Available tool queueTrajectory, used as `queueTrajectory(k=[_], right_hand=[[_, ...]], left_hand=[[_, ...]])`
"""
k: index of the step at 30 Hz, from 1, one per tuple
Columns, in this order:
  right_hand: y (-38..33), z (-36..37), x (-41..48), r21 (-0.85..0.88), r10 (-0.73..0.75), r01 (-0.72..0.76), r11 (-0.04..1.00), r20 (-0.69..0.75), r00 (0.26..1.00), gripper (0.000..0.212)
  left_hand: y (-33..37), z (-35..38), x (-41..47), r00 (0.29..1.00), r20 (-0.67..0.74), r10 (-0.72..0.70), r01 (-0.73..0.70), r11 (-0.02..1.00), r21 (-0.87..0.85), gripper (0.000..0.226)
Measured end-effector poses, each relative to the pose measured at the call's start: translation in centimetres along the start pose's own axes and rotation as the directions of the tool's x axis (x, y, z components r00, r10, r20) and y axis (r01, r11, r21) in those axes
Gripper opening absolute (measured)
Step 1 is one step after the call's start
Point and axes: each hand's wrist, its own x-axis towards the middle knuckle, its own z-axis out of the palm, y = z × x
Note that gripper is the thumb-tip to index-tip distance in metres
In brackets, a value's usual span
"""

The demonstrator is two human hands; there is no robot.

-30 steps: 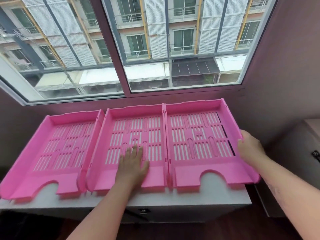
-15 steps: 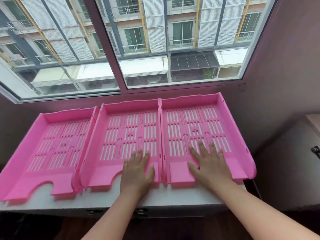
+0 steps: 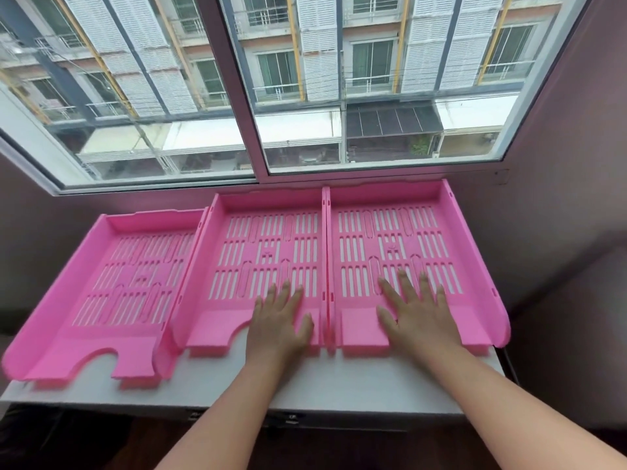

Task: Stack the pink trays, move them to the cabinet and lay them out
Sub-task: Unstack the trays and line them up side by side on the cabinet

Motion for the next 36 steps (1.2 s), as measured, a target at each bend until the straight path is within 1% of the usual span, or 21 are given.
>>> queueTrajectory(k=[2,3,4,6,8,9,11,13,15,17,19,20,22,23,26,29,32,36], right_hand=[[-0.2,-0.5,0.3,0.020,0.015,-0.016,1.000,0.039,0.999,0.066],[-0.5,-1.0,0.7,0.045,0.027,-0.029,0.999,0.048,0.998,0.067],[-1.0,-1.7,1.0,0.077,0.035,-0.037,0.996,0.027,0.999,0.068],[-3.0,-3.4,1.6,0.152,0.026,-0.011,0.988,-0.097,0.995,0.067],[-6.1,-4.9,1.9,0.183,-0.028,0.068,0.981,-0.210,0.977,0.065],[-8.0,-5.4,1.9,0.173,-0.068,0.112,0.978,-0.245,0.967,0.064],[-12.0,-5.6,1.6,0.136,-0.149,0.190,0.972,-0.262,0.953,0.065],[-15.5,-4.6,1.3,0.106,-0.218,0.244,0.964,-0.211,0.953,0.066],[-18.3,-2.9,0.9,0.069,-0.254,0.263,0.962,-0.124,0.959,0.068],[-20.2,-1.1,0.7,0.037,-0.252,0.253,0.967,-0.045,0.967,0.069],[-21.4,0.4,0.6,0.034,-0.210,0.209,0.977,0.011,0.978,0.068],[-21.6,0.9,0.5,0.030,-0.183,0.182,0.983,0.024,0.983,0.068],[-22.4,1.8,0.6,-0.012,-0.149,0.150,0.989,0.029,0.988,0.072],[-22.6,2.0,0.7,-0.035,-0.141,0.141,0.989,0.026,0.990,0.073],[-22.8,2.5,1.1,-0.073,-0.118,0.120,0.990,0.025,0.993,0.072],[-23.2,2.7,1.4,-0.091,-0.093,0.095,0.991,0.028,0.995,0.067],[-23.7,2.9,1.5,-0.093,-0.064,0.067,0.993,0.032,0.997,0.068],[-24.3,2.6,1.7,-0.106,-0.038,0.042,0.993,0.038,0.999,0.066]], left_hand=[[-0.2,-0.6,0.1,0.999,0.034,0.035,-0.035,0.999,0.023,0.066],[-0.4,-1.3,0.1,0.998,0.029,0.054,-0.055,0.998,0.023,0.065],[-0.9,-2.2,0.1,0.998,0.004,0.066,-0.066,0.998,0.016,0.065],[-2.5,-4.3,0.0,0.995,-0.087,0.054,-0.054,0.999,0.003,0.068],[-4.9,-6.5,-0.3,0.984,-0.178,0.017,-0.016,1.000,0.011,0.074],[-6.4,-7.3,-0.4,0.978,-0.210,-0.006,0.009,1.000,0.017,0.075],[-9.4,-8.4,-0.9,0.965,-0.255,-0.061,0.065,0.998,0.005,0.074],[-12.4,-9.1,-1.7,0.955,-0.273,-0.119,0.111,0.993,-0.043,0.068],[-15.7,-9.3,-2.7,0.953,-0.261,-0.157,0.140,0.987,-0.083,0.059],[-19.0,-9.5,-3.5,0.960,-0.213,-0.184,0.161,0.979,-0.124,0.056],[-21.6,-9.2,-4.3,0.971,-0.139,-0.196,0.173,0.971,-0.167,0.057],[-22.3,-8.8,-4.6,0.977,-0.097,-0.188,0.172,0.973,-0.155,0.056],[-23.5,-7.9,-4.8,0.986,-0.043,-0.163,0.158,0.983,-0.089,0.057],[-23.7,-7.6,-4.6,0.987,-0.050,-0.154,0.149,0.986,-0.079,0.058],[-24.1,-7.4,-3.5,0.985,-0.092,-0.145,0.134,0.985,-0.112,0.059],[-24.7,-7.5,-1.4,0.989,-0.091,-0.116,0.104,0.987,-0.120,0.059],[-24.8,-7.9,0.5,0.990,-0.092,-0.105,0.091,0.985,-0.146,0.060],[-24.8,-7.9,1.1,0.992,-0.083,-0.098,0.084,0.983,-0.160,0.060]])
